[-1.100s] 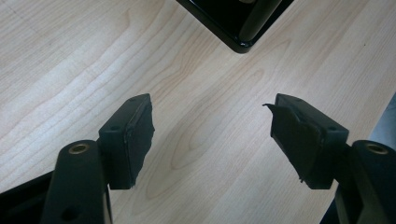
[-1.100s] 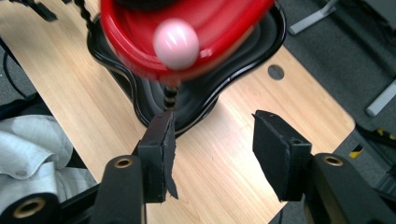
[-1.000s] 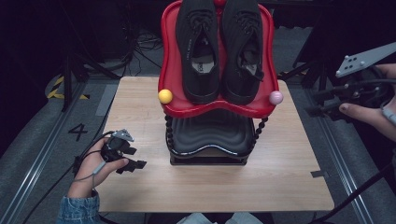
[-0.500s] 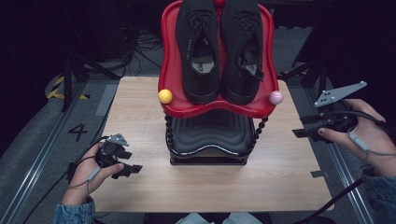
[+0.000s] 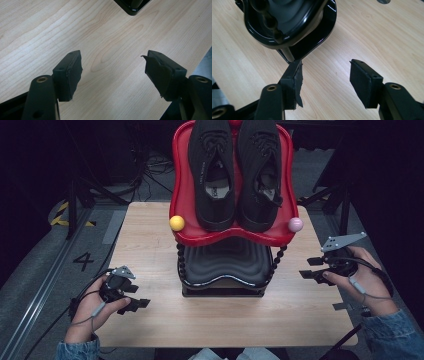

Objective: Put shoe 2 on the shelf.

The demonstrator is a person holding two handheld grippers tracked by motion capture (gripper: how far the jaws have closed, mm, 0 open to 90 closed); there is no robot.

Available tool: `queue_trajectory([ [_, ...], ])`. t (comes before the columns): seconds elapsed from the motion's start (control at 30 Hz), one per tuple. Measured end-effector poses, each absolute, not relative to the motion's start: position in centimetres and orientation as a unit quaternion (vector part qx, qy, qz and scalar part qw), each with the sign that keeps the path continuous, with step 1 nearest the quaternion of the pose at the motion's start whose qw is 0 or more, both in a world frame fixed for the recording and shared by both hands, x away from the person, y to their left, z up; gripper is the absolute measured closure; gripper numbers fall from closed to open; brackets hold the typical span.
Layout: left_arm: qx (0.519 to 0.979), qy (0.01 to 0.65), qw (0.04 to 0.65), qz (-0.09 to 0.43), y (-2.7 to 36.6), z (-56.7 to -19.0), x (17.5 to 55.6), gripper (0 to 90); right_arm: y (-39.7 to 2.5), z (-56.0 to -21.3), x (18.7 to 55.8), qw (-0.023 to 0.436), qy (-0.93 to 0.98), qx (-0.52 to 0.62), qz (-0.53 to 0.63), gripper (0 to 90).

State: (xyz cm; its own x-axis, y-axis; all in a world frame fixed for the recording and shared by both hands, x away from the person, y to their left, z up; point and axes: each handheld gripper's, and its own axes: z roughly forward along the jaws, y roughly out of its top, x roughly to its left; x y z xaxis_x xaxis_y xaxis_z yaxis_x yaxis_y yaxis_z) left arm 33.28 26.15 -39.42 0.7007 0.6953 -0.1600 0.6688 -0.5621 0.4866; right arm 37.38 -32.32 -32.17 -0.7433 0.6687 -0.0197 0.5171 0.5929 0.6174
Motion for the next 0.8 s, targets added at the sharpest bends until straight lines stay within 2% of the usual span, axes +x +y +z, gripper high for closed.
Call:
queue_trajectory([
  [0.23,0.879,0.395,0.262,0.050,26.4,-39.4,33.3,30.7,-33.1,-36.7,37.6,0.117,0.872,0.353,0.318,42.9],
  [0.4,0.877,0.403,0.259,0.047,26.3,-39.8,33.4,30.5,-33.6,-39.5,37.8,0.119,0.861,0.375,0.323,42.9],
  [0.57,0.873,0.407,0.260,0.072,26.5,-39.8,33.5,30.6,-34.5,-42.1,38.4,0.119,0.845,0.406,0.327,42.8],
  [0.8,0.864,0.423,0.263,0.074,27.1,-40.0,33.6,30.1,-35.4,-44.3,38.8,0.132,0.833,0.423,0.332,42.7],
])
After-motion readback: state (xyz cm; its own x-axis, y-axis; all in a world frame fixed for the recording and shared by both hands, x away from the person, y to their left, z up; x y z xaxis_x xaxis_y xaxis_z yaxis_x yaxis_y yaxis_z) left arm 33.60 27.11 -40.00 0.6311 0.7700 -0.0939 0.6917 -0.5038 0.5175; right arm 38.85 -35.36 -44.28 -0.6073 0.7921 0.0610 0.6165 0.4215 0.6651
